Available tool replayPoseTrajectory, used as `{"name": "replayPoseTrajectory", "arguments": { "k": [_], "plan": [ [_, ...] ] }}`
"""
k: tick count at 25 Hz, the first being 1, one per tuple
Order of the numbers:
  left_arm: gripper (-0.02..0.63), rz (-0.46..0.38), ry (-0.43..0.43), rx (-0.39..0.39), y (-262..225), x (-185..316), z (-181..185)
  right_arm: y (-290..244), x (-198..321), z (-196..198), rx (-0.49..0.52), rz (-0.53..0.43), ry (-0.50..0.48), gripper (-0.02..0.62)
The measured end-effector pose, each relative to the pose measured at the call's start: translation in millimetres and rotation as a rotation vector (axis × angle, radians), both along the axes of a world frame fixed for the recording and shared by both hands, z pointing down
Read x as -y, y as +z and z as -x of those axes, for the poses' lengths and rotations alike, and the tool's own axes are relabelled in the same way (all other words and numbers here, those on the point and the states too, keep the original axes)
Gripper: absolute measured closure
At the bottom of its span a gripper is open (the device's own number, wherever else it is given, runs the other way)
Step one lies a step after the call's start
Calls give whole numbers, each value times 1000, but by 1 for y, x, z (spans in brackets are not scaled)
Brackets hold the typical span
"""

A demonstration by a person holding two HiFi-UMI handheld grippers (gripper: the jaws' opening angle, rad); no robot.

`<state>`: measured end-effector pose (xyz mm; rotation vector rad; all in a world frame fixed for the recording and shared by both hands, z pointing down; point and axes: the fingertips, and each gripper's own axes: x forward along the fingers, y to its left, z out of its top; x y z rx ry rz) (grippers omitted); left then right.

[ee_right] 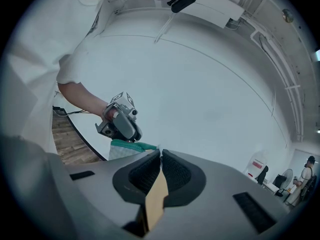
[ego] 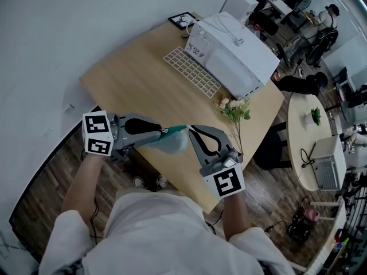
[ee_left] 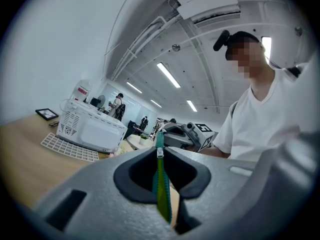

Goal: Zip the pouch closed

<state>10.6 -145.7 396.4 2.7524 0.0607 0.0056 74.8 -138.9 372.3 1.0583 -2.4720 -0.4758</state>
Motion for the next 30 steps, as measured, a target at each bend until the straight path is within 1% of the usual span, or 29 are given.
{"name": "replayPoseTrajectory", "arguments": {
  "k": [3, 11, 15, 18, 21, 30],
  "plan": [
    [558, 16, -12, -9, 0, 3, 7, -3, 2, -5, 25, 8, 14, 580],
    [558, 6, -27, -6, 2, 6, 13, 1, 5, -3, 6, 13, 21, 580],
    [558, 10, -38, -3, 3, 7, 17, 0, 7, -5, 13, 17, 26, 580],
    [558, 6, -44, 5, 4, 8, 19, 1, 9, -6, 0, 12, 34, 580],
    [558, 10, -46, -1, 2, 7, 21, 1, 9, -9, 4, 19, 41, 580],
    [558, -4, -44, 23, 4, 7, 19, 7, 10, -12, -21, 19, 62, 580]
  ]
}}
